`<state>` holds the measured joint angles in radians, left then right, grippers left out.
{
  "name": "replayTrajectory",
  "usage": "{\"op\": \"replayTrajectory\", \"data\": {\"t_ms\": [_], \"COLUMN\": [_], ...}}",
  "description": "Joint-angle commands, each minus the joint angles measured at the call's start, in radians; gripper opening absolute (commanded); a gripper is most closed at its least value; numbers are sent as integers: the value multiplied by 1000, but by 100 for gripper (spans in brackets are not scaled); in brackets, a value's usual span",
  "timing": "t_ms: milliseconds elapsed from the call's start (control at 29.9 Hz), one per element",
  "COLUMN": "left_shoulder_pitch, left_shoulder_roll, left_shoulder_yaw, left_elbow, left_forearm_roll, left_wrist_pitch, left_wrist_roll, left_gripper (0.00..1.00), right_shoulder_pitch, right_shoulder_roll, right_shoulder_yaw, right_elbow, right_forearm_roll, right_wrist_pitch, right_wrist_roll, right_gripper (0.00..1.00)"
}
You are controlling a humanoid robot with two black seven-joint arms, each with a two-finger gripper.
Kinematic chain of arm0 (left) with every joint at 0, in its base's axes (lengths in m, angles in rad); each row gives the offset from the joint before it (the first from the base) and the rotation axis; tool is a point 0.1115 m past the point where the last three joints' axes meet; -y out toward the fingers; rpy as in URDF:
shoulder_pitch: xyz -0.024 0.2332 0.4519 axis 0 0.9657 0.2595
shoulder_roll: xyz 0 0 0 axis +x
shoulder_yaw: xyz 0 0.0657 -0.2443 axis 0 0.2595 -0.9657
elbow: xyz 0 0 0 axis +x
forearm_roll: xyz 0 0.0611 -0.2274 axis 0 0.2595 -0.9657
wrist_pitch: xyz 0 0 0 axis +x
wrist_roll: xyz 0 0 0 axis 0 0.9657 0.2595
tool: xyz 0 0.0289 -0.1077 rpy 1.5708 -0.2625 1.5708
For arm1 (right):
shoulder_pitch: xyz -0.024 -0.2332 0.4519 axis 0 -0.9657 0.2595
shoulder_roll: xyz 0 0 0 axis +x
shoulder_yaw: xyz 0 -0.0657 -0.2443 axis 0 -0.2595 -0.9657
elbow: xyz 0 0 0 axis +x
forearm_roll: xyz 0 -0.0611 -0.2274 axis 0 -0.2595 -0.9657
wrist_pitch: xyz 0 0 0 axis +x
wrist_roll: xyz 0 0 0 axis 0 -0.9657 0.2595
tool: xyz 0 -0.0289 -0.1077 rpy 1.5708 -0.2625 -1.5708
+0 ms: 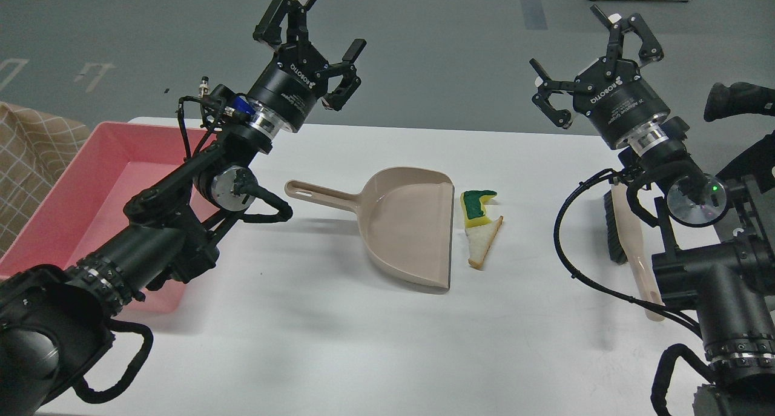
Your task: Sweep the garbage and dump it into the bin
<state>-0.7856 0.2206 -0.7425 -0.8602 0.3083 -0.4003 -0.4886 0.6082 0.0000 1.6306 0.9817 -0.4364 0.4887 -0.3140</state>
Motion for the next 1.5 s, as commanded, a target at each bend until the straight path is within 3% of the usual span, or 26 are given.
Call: {"op": "replayTrajectory", "data": {"t_ms": [0,903,1304,1471], "left_shoulder_pitch": [-1,-3,45,82], "left_shoulder_roll": [0,14,141,204], "left_shoulder_yaw": [0,3,29,116], "left_elbow": [1,-22,-358,-509], "left_forearm_roll": [0,5,54,170], "left_wrist_pitch": [9,17,323,538], "left_wrist_roll": [0,0,0,0], "left_gripper": [98,98,98,98], "right_shoulder_pitch": [-1,-1,1,1], "right_shoulder_roll": [0,0,0,0], "right_shoulder_yaw": [0,0,0,0], "right_elbow": [0,0,0,0], "right_forearm_roll": [1,1,1,1], "right_wrist_pitch": [0,0,0,0], "right_wrist_roll": [1,0,0,0], "right_gripper": [100,100,100,100]}}
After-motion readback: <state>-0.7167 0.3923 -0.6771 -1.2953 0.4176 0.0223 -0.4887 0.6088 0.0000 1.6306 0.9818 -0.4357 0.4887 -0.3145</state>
